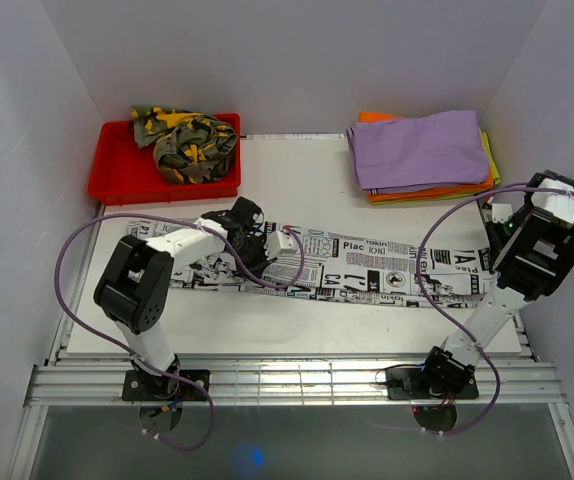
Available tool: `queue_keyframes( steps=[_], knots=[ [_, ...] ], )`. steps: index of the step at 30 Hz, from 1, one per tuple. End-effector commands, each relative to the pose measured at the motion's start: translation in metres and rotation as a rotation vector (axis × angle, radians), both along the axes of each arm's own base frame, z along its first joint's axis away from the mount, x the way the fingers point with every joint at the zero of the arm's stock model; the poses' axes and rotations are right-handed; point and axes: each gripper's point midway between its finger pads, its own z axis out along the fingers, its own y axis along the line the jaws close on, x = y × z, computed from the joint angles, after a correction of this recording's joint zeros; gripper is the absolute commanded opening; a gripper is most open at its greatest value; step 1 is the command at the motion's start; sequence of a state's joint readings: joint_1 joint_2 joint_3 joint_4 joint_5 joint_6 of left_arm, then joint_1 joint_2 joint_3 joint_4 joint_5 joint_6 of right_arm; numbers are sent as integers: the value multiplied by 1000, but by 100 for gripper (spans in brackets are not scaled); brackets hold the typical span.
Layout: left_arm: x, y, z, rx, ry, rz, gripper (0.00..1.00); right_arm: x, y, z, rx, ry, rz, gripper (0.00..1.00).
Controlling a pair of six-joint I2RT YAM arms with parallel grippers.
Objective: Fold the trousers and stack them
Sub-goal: Fold the trousers
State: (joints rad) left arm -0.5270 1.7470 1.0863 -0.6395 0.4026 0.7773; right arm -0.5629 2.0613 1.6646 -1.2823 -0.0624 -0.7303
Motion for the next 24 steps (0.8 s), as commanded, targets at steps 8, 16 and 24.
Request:
queue_keyframes(
  steps=[8, 16, 24],
  knots=[
    [21, 8, 70, -98, -105, 123, 0, 6, -10, 44, -67, -121, 25, 8],
    [-1, 15, 95, -156, -72, 83, 0, -10, -16, 51, -95, -120, 70, 8],
    [-30, 17, 55, -129, 62, 62, 0, -25, -24, 3, -72, -44, 28, 8]
  ],
)
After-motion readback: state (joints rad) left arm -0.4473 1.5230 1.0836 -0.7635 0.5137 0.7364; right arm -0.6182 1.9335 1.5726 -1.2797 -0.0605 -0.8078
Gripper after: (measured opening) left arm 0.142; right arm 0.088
